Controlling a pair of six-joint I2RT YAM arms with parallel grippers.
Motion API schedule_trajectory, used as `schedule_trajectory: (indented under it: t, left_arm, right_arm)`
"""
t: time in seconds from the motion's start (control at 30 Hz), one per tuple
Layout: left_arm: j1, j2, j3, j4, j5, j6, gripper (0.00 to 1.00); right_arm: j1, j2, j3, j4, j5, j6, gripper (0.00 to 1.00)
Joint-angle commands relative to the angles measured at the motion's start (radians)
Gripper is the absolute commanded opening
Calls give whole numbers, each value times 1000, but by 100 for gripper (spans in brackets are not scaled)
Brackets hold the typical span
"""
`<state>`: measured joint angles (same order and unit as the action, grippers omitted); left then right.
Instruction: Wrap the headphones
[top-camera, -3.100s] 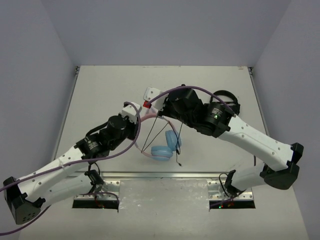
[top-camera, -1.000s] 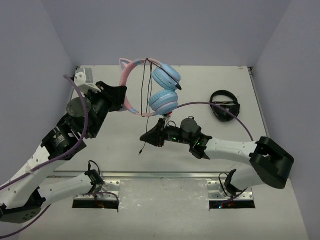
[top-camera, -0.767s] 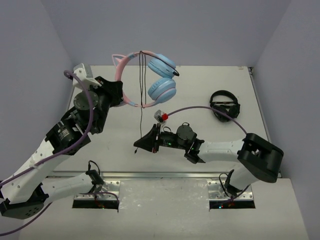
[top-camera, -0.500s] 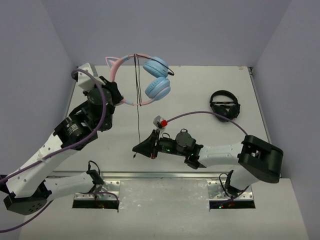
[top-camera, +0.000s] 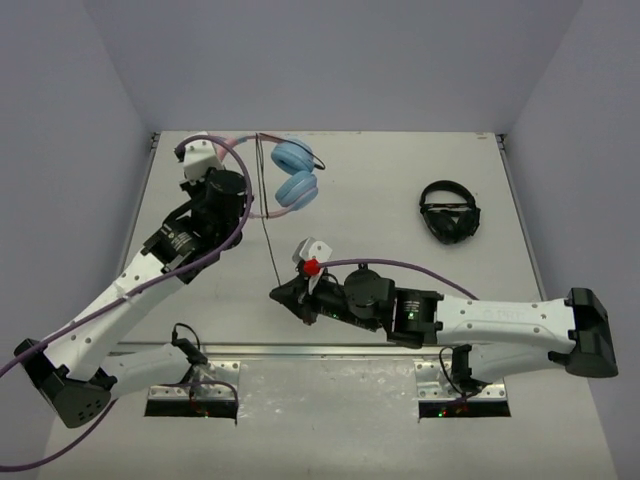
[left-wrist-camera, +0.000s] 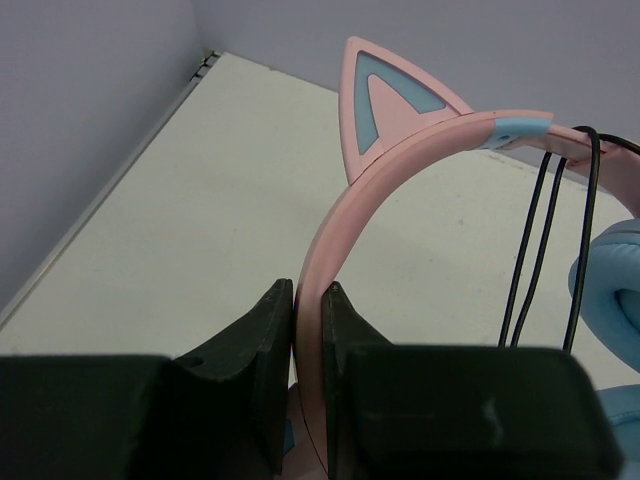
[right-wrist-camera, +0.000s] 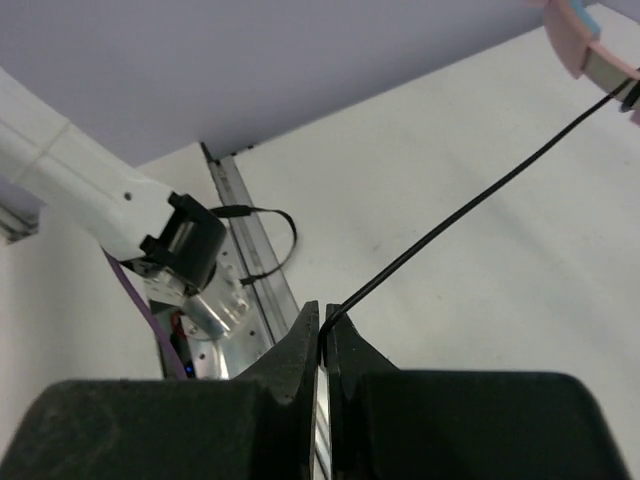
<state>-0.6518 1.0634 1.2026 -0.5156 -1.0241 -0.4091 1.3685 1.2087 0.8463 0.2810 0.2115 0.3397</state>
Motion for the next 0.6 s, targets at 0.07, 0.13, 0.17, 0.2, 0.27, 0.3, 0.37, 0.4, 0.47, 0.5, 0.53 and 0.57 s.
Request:
schedule_trajectory:
  t: [0.07, 0.13, 0.17, 0.2, 0.27, 0.3, 0.37, 0.4, 0.47, 0.5, 0.53, 0.57]
  left_arm:
    - [43, 10, -28, 210, 110, 35, 0]
    - [44, 9, -52, 235, 171, 61, 0]
    - [44, 12, -63, 253, 188, 69, 0]
    - [44, 13, -72, 268, 209, 97, 0]
    - [43, 10, -113, 298, 289, 125, 0]
    - [44, 7, -130, 330, 314, 148, 1]
    - [44, -14, -188, 373, 412, 180, 0]
    - [43, -23, -210, 425, 453, 222, 0]
    - [44, -46, -245, 460, 568, 251, 0]
    - [44, -52, -277, 486, 609, 271, 0]
    - [44, -65, -296, 497, 696, 311, 0]
    - [43, -71, -311, 532, 735, 323, 0]
  right_arm:
    - [20, -31, 158, -395, 78, -178, 1]
    - [20, -21, 226, -457, 110, -231, 1]
    - [21, -14, 250, -507, 118, -261, 1]
    - [20, -9, 272, -532, 118, -277, 1]
    - [20, 2, 351, -583, 118, -313, 1]
    - [18, 15, 378, -632, 126, -358, 1]
    - [17, 26, 439, -666, 152, -418, 1]
    - [6, 37, 456, -695, 164, -465, 1]
    - [-20, 52, 506, -736, 175, -502, 1]
    - [-54, 60, 523, -775, 187, -516, 1]
    - [-72, 75, 560, -796, 189, -546, 1]
    - [-104, 80, 576, -827, 192, -565, 1]
